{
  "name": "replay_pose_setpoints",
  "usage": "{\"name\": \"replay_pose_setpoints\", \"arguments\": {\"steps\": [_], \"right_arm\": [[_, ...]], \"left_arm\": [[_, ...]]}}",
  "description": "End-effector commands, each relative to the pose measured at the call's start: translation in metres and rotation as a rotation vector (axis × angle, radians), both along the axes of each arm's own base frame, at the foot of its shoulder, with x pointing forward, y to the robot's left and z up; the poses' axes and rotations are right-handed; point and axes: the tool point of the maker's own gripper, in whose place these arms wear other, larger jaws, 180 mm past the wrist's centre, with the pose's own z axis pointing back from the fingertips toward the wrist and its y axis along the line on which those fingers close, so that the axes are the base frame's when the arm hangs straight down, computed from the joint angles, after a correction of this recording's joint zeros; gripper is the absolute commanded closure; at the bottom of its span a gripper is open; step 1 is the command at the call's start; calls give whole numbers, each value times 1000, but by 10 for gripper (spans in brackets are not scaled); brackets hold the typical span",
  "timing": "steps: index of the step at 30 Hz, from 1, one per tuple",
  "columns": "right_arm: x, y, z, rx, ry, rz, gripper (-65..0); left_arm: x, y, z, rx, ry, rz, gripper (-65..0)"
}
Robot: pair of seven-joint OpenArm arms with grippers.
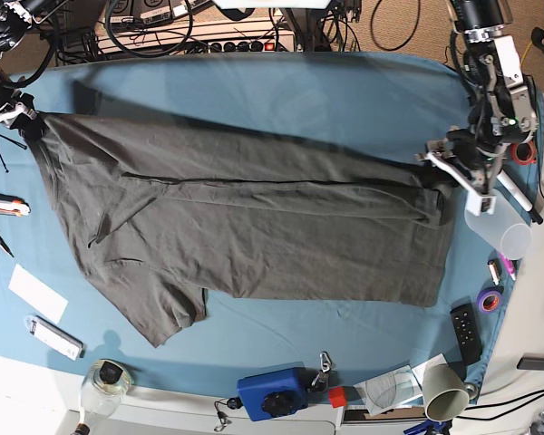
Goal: Fold the T-shirt properly
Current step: 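Pull the folded edge with both grippers toward the arms, straightening it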
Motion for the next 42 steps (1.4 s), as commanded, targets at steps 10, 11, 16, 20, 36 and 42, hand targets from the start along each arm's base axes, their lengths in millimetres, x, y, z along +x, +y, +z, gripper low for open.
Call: {"name": "replay_pose_setpoints", "arguments": {"steps": [10, 11, 16, 20, 36, 42], "right_arm": [[8, -10, 18, -43, -42, 3, 0], [8, -10, 18, -43, -42, 3, 0], [8, -10, 19, -42, -46, 4, 0], [11, -9, 27, -27, -97, 6, 0], [-16, -9, 27, -76, -26, 40, 0], [-27, -8, 23, -85, 8, 48, 0]], "left_arm": [[-12, 3, -15, 44, 99, 21, 0], [-10, 3, -14, 45, 95, 22, 0], [0, 2, 1, 53, 87, 4, 0], [0, 10, 13, 72, 77, 15, 0], [-51, 30, 18, 75, 114, 62, 0], [-78, 29, 17, 101, 150, 47, 0]]}}
